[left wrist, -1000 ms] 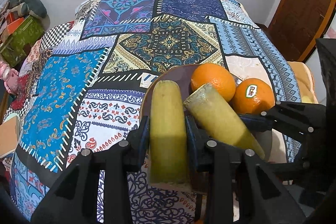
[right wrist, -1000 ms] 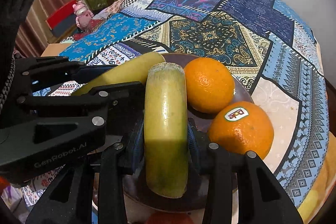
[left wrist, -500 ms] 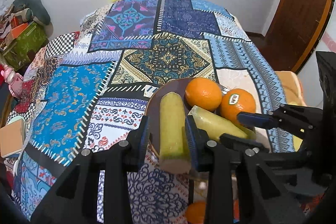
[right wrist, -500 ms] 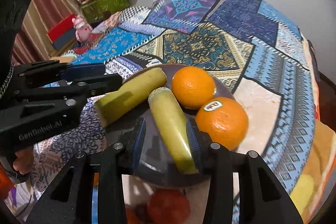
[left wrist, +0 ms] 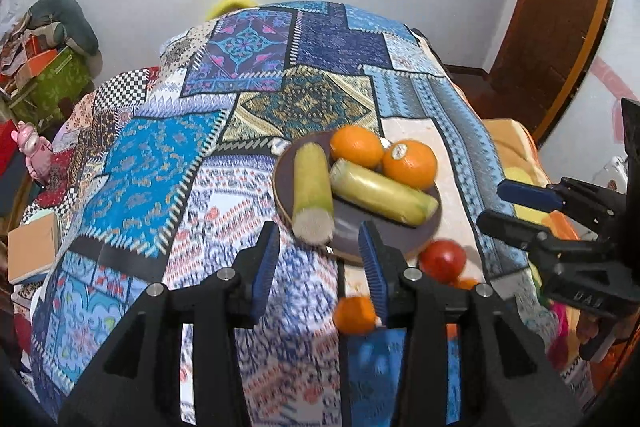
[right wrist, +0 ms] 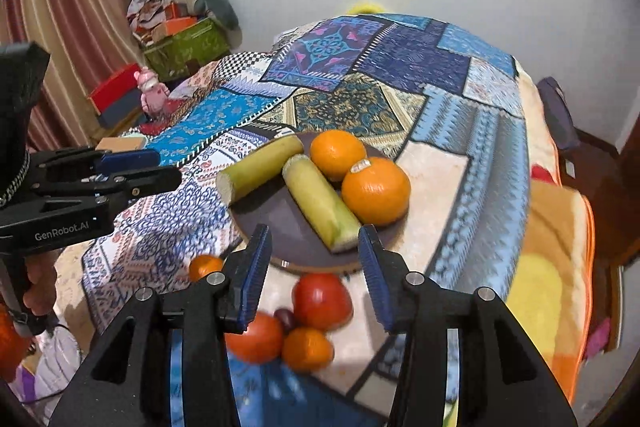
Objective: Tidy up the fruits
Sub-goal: 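Open both tools and withdraw them from the plate, then grasp a small tangerine with the right tool while the left tool grasps another tangerine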
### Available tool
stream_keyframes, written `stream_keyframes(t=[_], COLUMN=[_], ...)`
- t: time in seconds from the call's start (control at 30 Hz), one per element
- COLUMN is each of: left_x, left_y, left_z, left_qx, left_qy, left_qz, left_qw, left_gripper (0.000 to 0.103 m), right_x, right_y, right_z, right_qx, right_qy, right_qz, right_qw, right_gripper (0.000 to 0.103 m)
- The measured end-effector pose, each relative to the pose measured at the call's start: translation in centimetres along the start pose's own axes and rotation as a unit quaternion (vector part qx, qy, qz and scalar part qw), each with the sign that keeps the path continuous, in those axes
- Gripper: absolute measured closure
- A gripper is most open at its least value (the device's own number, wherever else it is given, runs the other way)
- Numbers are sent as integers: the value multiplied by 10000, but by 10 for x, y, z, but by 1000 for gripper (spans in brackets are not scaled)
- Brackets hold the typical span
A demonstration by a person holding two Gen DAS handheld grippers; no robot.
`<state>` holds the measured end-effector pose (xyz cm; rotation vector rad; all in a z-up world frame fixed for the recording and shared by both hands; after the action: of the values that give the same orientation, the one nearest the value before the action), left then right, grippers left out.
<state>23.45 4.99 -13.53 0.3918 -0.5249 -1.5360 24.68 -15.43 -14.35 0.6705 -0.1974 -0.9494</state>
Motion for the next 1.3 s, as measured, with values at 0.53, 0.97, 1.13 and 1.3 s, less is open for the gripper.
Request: stream_keyframes(t=[0.53,0.97,1.13,1.3], left_x=[9,19,21,21], left_y=[-66,-68,-61,-57], left_z=[-24,-57,-65,-69], left_qx=[-679,-913,-883,-838], left_qy=[-245,-366,-344,-317], left_qz=[37,-3,-20,-10], left_qw=[9974,9952,9955,9960], left_gripper=[58,58,63,68], right_x=[9,9,13,13], right_y=[-73,-79,-77,-76], right_z=[-11,-36,-38,-43], right_qx=[-512,-695,-672,-681], right_qy=[68,291,460,653], right_qz=[-613,-659,-668,-701], right_qw=[9968,9950,9944,9931], right_gripper=[60,60,60,67])
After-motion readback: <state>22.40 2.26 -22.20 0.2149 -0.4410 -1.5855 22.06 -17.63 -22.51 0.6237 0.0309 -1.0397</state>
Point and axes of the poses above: each gripper's, at about its wrist camera, not at the fingertips, and z roughly against the way its jaws point, x to its right, y to its top, the point moved 1 cm from there along -z, roughly the way its jaws point, and after that the axes turned 6 degrees about -x, right-handed, at the moved point
